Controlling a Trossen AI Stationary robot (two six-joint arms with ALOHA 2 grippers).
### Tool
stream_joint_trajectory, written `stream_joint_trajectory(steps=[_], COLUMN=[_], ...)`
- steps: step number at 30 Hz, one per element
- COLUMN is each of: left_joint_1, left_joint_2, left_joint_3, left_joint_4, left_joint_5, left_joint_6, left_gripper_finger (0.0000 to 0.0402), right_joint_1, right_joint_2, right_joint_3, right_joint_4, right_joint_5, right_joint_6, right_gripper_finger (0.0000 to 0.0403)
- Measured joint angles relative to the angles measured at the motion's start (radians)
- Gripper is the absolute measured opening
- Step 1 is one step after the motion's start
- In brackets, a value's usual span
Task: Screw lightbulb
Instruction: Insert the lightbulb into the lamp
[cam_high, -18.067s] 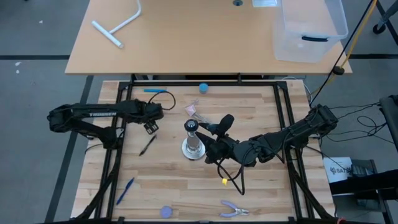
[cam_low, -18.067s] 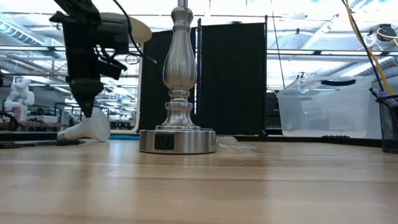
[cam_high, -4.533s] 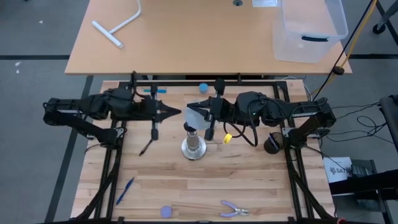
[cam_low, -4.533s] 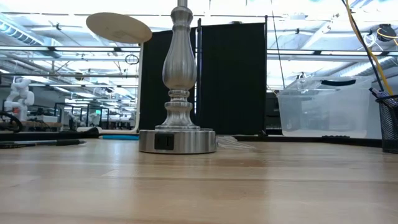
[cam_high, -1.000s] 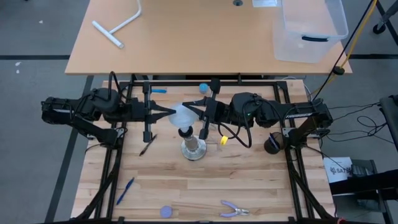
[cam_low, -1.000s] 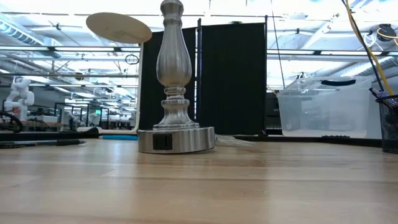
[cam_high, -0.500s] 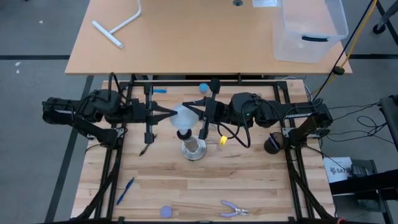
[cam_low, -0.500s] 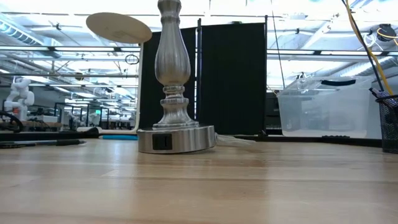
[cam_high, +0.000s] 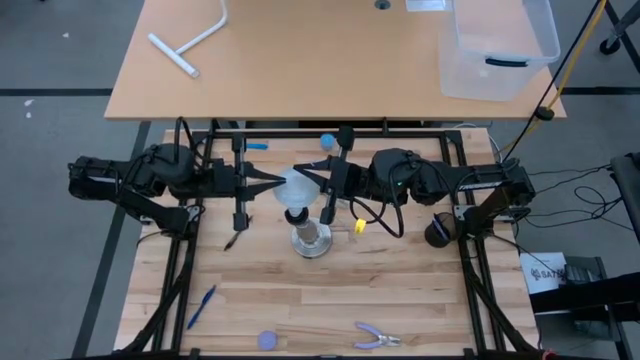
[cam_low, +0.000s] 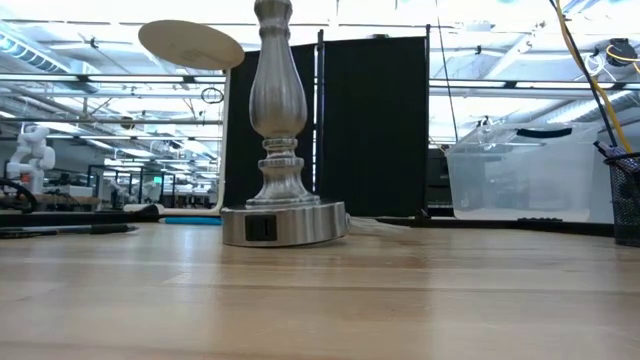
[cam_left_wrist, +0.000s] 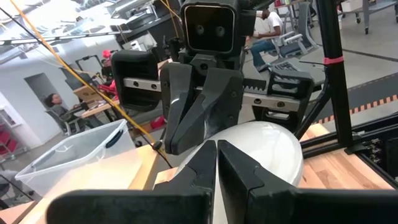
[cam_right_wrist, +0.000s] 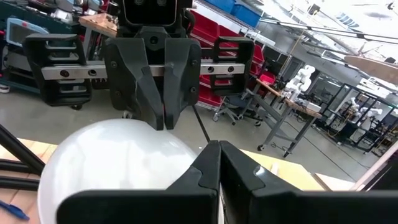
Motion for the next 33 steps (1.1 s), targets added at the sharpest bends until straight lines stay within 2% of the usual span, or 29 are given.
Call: stream_joint_trajectory(steps=[33], left_joint_1=[0.0], left_joint_2=[0.004], left_joint_3=[-0.001], left_joint_4=[-0.002], left_joint_5=[-0.004], left_joint_6=[-0.011], left_gripper_finger=[0.0022], right_joint_1=[0.0], right_joint_2=[-0.014], right_joint_3=[-0.001], right_joint_4=[0.029], right_joint_5=[0.0], right_joint_6=[-0.044], right_gripper_finger=[0.0])
